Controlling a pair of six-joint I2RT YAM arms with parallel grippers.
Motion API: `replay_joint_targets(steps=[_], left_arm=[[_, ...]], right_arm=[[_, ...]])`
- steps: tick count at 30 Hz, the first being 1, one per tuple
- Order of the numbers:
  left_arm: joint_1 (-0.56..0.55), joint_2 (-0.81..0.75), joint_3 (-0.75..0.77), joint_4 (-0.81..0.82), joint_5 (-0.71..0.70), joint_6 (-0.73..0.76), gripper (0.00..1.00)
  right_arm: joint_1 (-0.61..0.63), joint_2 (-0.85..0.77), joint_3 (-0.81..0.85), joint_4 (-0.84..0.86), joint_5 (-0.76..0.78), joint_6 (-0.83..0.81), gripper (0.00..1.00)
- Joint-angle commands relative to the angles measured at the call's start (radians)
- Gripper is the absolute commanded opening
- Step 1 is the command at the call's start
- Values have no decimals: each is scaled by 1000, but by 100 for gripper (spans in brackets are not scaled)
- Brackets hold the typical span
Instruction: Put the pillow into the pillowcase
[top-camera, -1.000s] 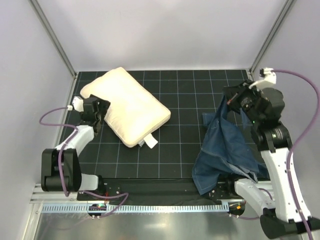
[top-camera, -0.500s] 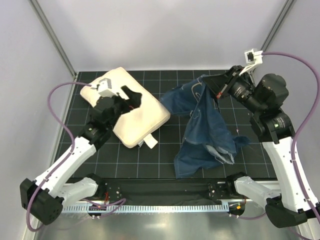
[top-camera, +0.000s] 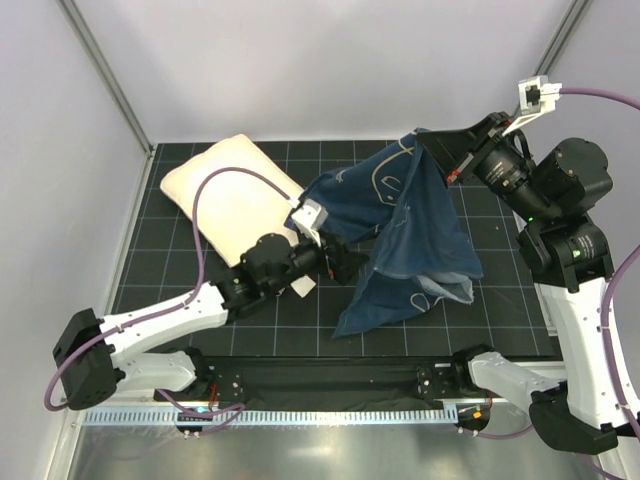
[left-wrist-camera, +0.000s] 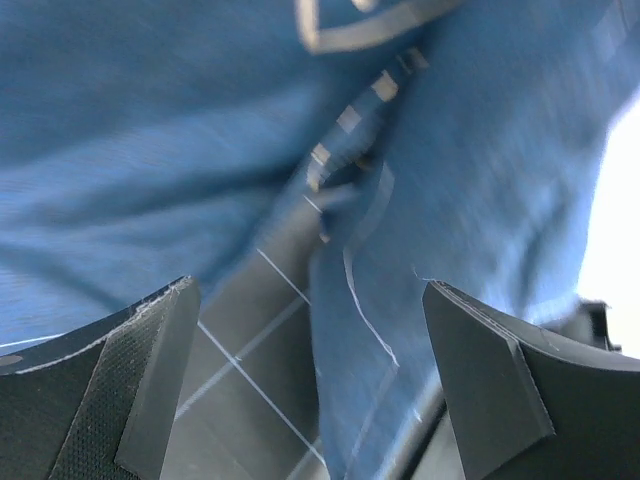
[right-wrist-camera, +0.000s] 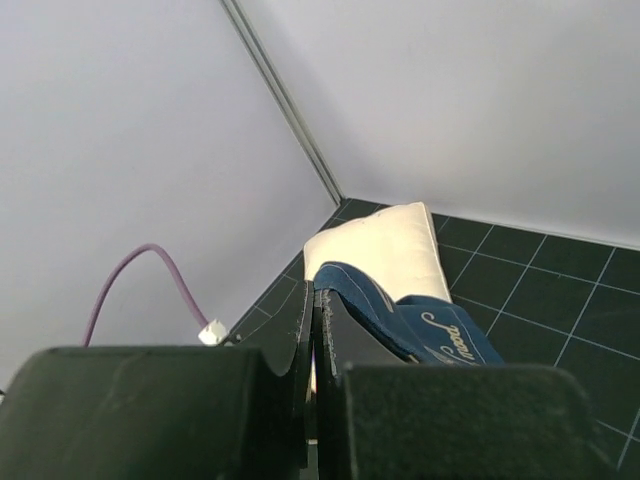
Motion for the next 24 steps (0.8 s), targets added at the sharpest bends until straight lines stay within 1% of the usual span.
replay_joint_targets(steps=[1,5,7,10,11,12,14,15,17,18,20,22,23,24], left_arm=[[-55,-26,-53,148,66,65,98],[-121,-46,-124,158,75,86,98],[-158,-27,-138,158,64,97,100],[-178,31,-144,161,47,102,100],[-192,43,-144,166,49,103,99],[-199,72,-144,175,43,106,96],[-224,100,-141,174,9,106,94],[-227,117,-138,166,-27,108,91],[-236,158,-121,123,-109,99,90],[-242,172,-116,96,-200,97,90],[-244,194,-125,54,-293,76,87],[-244,192,-147,48,-330,73,73],[-244,183,-145,40,-339,71,61],[-244,175,-141,27,-339,74,41]], right_arm=[[4,6,54,-3,52,-1,4],[6,12,57,-18,90,-13,4],[6,12,54,-20,107,-16,4],[6,16,57,-18,136,-21,4],[4,16,59,-18,144,-23,4],[6,19,60,-20,150,-24,4],[6,26,70,-24,167,-26,4],[6,30,73,-29,175,-30,4],[6,32,79,-32,209,-32,4],[4,33,89,-33,219,-42,4],[6,32,108,-36,245,-49,4],[6,29,120,-43,271,-62,4],[6,29,132,-47,287,-69,4],[6,29,140,-59,331,-76,4]])
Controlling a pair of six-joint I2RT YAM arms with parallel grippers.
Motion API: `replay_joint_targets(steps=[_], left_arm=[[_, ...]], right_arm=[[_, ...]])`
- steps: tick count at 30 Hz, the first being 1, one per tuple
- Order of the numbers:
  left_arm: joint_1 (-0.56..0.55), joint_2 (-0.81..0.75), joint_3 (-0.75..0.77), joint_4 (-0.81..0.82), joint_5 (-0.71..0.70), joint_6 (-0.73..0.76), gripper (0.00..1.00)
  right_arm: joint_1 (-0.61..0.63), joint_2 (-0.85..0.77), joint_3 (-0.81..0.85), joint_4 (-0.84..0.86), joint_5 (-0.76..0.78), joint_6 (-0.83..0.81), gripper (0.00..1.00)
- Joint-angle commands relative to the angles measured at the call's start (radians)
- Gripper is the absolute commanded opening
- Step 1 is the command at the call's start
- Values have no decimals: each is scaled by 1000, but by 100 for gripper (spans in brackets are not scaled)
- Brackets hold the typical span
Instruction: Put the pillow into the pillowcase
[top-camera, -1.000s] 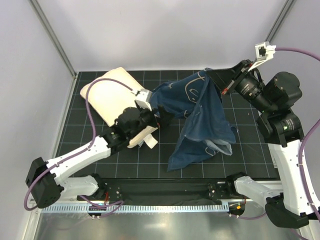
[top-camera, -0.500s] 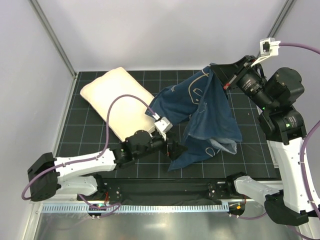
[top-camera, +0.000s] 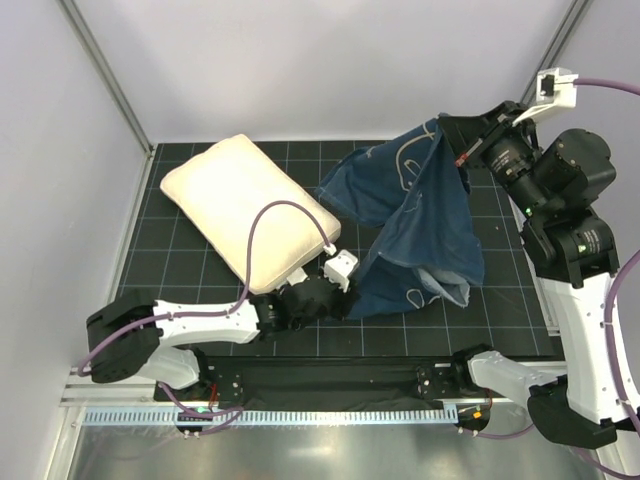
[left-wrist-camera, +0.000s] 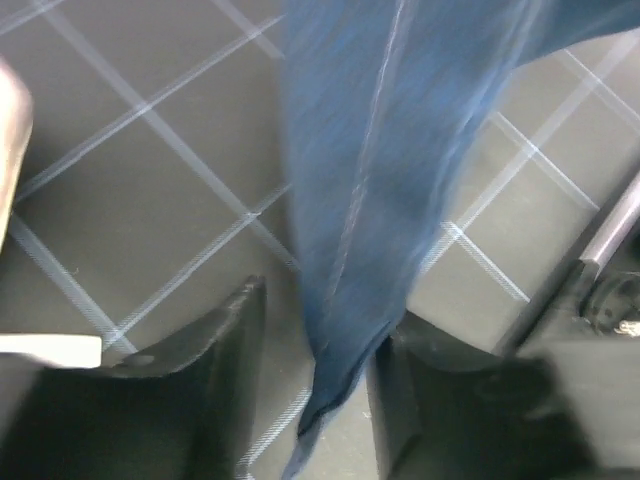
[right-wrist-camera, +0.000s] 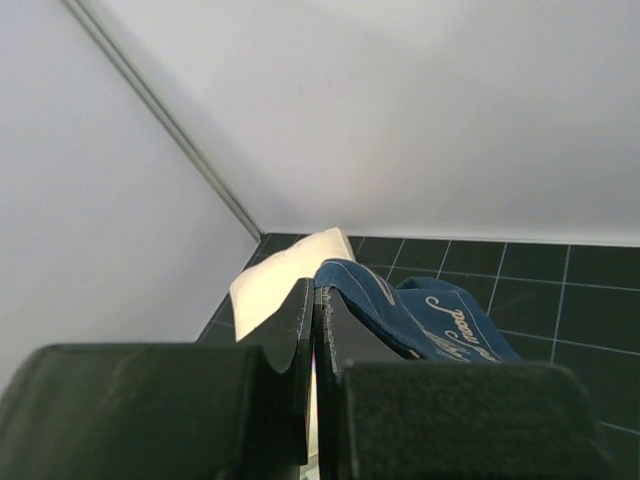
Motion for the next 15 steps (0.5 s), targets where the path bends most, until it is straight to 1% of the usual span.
replay_joint_targets(steps=[1,2,3,4,5,6,7,8,9,11,12,14,15], left_arm=[[-3,-34,17,-64,-124,18,30],[-3,-42,57,-104,-135,20,18],[-3,-65,78,-159,-156,21,0],[-3,-82,103,-208,-176,26,0],[-3,-108,137,-291,-234,27,0],[-3,-164,157,-349,-266,29,0],[-2,-207,172,-389,-294,31,0],[-2,-244,189,-435,-352,37,0],[-2,-322,242,-521,-377,38,0],[-2,-388,310,-621,-426,37,0],[-2,-422,383,-711,-458,35,0],[-2,-490,460,-775,-466,38,0],[-2,-510,527,-814,-446,49,0]], right_arm=[[6,-11,74,9,129,-55,4],[4,-9,86,-7,188,-66,4],[4,-8,112,-45,286,-75,4],[3,-6,123,-64,351,-83,4],[-5,-11,135,-79,395,-89,4],[-11,-16,135,-94,431,-92,4],[-19,-20,135,-99,501,-95,4],[-38,-28,135,-108,525,-110,4],[-51,-29,137,-113,541,-115,4],[-75,-28,154,-130,568,-123,4],[-92,-23,160,-149,569,-126,4],[-108,-17,180,-166,517,-126,4],[-114,-10,190,-189,490,-121,4]])
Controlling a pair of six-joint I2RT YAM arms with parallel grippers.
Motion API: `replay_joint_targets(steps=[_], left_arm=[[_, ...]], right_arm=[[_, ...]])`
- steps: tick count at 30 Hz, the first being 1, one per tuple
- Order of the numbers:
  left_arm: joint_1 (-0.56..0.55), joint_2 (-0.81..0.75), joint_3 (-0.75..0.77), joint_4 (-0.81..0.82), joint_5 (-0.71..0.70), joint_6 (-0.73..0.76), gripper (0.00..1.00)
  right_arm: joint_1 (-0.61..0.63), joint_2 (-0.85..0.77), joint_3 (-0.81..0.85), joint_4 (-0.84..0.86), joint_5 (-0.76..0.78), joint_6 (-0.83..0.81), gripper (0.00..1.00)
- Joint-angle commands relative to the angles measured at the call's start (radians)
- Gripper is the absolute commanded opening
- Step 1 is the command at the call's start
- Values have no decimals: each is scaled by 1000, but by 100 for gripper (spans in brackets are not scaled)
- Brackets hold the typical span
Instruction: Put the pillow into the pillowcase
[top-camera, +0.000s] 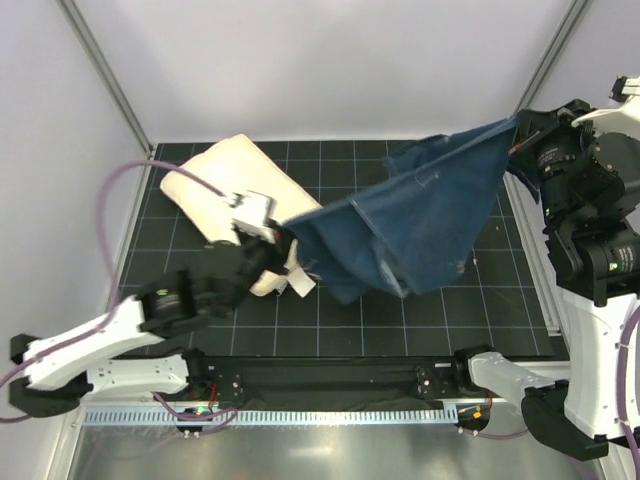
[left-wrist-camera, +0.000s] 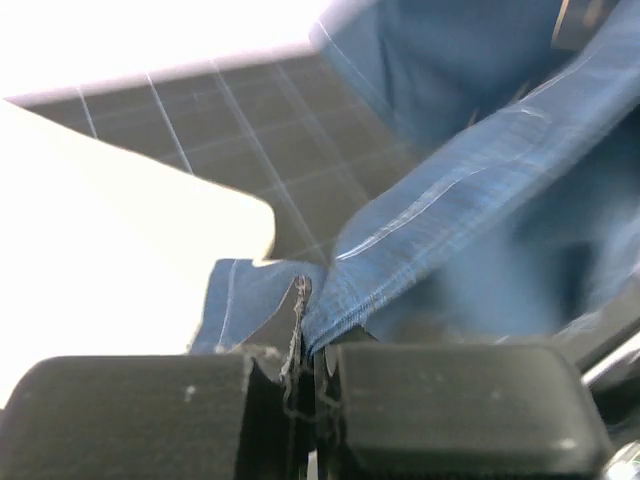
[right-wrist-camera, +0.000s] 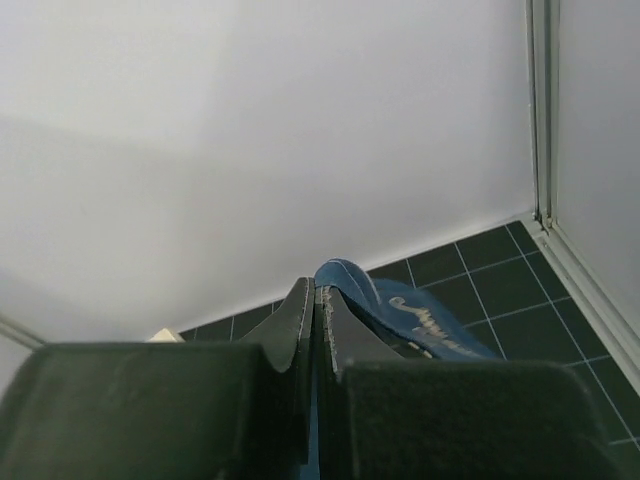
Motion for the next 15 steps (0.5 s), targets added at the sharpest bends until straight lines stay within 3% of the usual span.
replay_joint_targets(steps=[1,6,9,15], left_arm=[[-2,-108,158,-199,-75,28,0],[-2,-158,281,-234,-6,73,0],[-2,-158,321,-245,-4,87,0],[-2,-84,314,-213,-62,108,1]], right_arm=[[-18,7,71,-47,-15,-18,4],[-18,-89,91,-73,-111,11,4],[-18,-172,106,-102,-99,-9,4],[-18,-180,74,-232,-49,-63,4]])
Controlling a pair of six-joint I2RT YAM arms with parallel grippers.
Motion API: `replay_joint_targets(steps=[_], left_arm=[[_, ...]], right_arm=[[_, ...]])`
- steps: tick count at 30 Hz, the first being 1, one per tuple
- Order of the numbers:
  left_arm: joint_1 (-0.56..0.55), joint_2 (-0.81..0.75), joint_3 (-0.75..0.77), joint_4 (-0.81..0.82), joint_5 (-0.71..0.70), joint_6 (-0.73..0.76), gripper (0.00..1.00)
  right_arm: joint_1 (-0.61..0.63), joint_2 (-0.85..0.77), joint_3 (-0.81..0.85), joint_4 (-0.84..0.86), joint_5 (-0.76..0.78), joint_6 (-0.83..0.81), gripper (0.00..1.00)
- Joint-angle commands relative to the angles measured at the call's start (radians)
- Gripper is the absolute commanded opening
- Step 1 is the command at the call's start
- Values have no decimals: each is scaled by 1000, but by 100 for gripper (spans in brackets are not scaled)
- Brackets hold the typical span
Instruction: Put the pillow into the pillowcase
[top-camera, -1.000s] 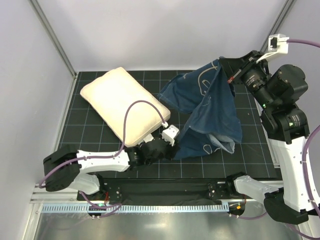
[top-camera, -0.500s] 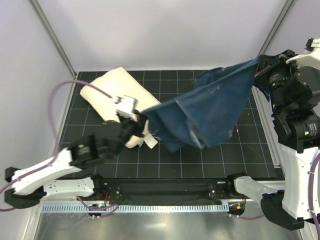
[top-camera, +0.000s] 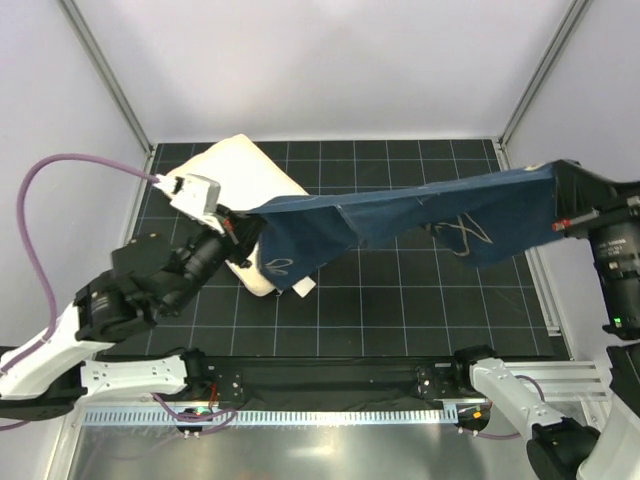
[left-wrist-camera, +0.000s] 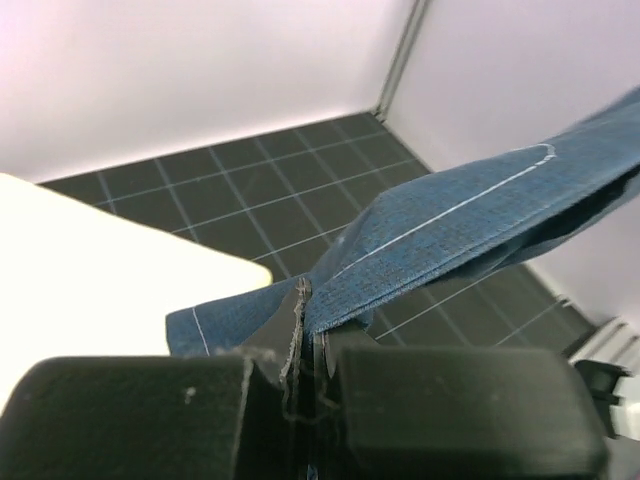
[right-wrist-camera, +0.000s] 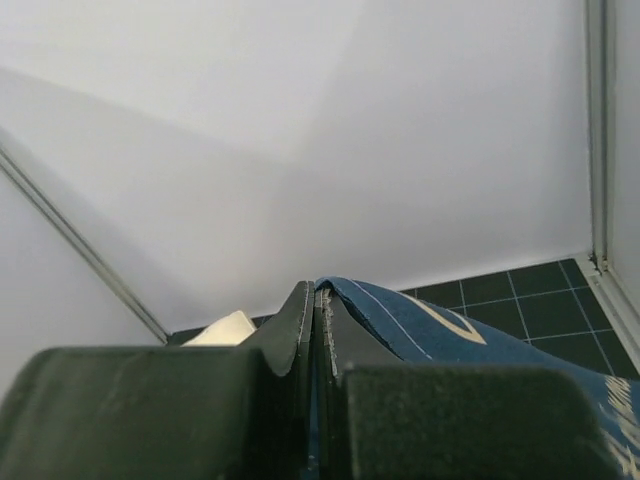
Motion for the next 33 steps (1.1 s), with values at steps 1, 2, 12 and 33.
replay_joint_targets(steps=[1,2,12,33], left_arm=[[5,36,6,-14,-129,35,0],[5,48,-14,3,-219,43,1],[236,324,-92,185,0,52,0],[678,1068,558,210,380,-32,0]], right_arm=[[-18,30,-57,-50,122,-67,4],[-18,36,-123,-62,119,-65,4],[-55,143,-421,2,237,5,4],[-425,755,-94,375,-304,224,4]])
